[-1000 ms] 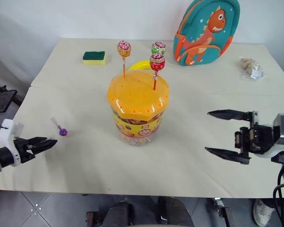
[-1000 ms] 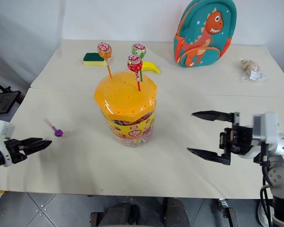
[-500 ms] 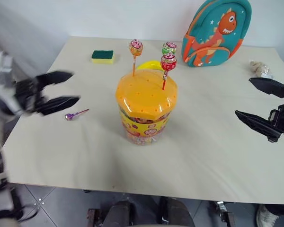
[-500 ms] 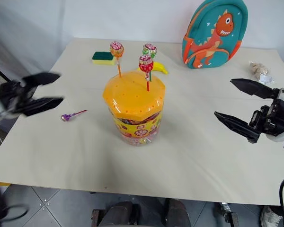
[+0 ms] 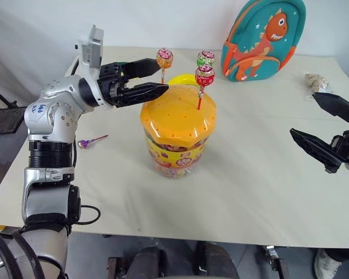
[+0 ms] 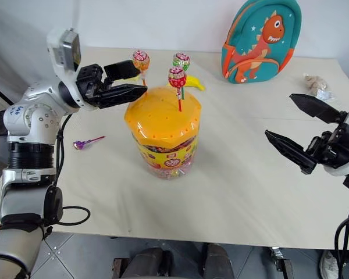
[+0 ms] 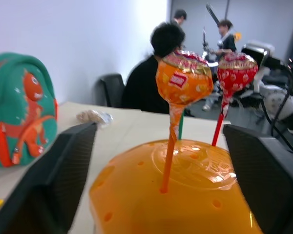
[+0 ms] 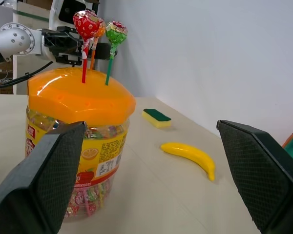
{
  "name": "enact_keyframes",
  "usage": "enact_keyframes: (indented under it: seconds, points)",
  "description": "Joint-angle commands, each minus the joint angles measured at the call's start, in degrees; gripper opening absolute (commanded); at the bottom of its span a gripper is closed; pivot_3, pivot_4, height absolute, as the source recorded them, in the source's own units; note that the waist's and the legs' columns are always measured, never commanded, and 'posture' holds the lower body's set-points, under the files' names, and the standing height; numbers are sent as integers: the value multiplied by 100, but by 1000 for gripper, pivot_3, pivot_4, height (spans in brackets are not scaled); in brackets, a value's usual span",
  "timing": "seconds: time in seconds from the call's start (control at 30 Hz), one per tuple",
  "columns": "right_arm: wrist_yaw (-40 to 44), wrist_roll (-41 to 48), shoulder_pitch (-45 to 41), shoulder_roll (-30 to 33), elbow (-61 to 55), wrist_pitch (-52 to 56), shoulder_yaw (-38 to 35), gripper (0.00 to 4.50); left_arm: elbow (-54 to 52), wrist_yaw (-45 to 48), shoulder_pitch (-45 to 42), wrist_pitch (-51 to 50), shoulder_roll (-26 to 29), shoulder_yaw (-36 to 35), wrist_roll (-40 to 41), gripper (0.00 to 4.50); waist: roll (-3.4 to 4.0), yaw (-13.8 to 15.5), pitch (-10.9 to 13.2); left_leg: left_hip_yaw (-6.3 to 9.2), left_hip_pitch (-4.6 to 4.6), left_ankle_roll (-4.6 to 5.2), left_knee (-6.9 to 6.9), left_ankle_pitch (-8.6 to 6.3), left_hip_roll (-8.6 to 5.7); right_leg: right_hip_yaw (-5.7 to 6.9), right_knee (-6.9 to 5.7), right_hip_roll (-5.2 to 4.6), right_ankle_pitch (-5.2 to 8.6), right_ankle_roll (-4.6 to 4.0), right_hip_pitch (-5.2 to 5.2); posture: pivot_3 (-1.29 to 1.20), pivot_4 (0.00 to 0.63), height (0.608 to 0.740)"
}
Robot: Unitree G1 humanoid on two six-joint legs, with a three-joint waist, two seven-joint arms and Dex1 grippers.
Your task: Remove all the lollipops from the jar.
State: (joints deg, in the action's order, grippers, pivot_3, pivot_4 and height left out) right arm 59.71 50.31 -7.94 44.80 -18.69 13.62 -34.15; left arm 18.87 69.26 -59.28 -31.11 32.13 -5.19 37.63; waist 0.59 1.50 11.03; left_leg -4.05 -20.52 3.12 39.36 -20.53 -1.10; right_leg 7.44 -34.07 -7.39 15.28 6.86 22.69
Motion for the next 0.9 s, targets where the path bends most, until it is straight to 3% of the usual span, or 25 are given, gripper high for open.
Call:
enact_keyframes:
  seconds: [0.03, 0.3, 0.33, 0.53, 0.7, 0.8, 0.9]
  points:
    - [-62, 61, 96, -32, -210, -152, -294, 4500, -77, 107, -190, -52, 17, 14, -50, 2712, -1, 1, 0, 5, -4, 0, 3, 0, 0, 3, 0, 0, 0, 0, 0, 0, 150, 740]
    - [-8, 108, 144, -19, -161, -222, -270, 4500, -199, 88, -296, -213, -36, 70, -56, 161, -1, 0, 0, 25, -22, 0, 29, 0, 0, 15, -2, 0, -1, 2, -1, 0, 150, 740]
    - [32, 137, 140, -12, -159, -214, -250, 4500, -200, 45, -323, -246, -71, 12, 2, 12, -1, 0, 0, 28, -24, 0, 31, 0, 0, 15, -2, 0, -1, 2, -1, 0, 150, 740]
    - [113, 367, -102, -79, -255, -76, 113, 4500, 187, -466, -594, -438, 24, -1026, 577, 12, -2, -5, 2, 64, -68, 0, 66, 0, 2, 15, -1, -1, -2, 3, 5, 0, 150, 740]
    - [132, 336, -590, -278, -206, -150, 618, 4500, 416, -1021, -284, -731, 900, -1592, 390, 12, 0, -80, 2, 61, -54, -1, 60, 0, 4, 20, -6, 2, -2, 3, 6, 0, 150, 740]
    - [392, 108, -794, -280, -101, -282, 910, 4500, -100, -1048, 800, -883, 1871, -1349, -222, 12, 5, -138, 0, 61, -54, -1, 56, 0, 3, 19, -6, -1, -2, 3, 7, 0, 150, 740]
    - [761, -37, -892, -66, 142, -140, 1157, 4500, -834, -865, 2789, -718, 2869, -1352, -910, 12, 5, -165, 1, 58, -53, -1, 46, -1, 1, 15, -1, -1, -1, 3, 11, 0, 150, 740]
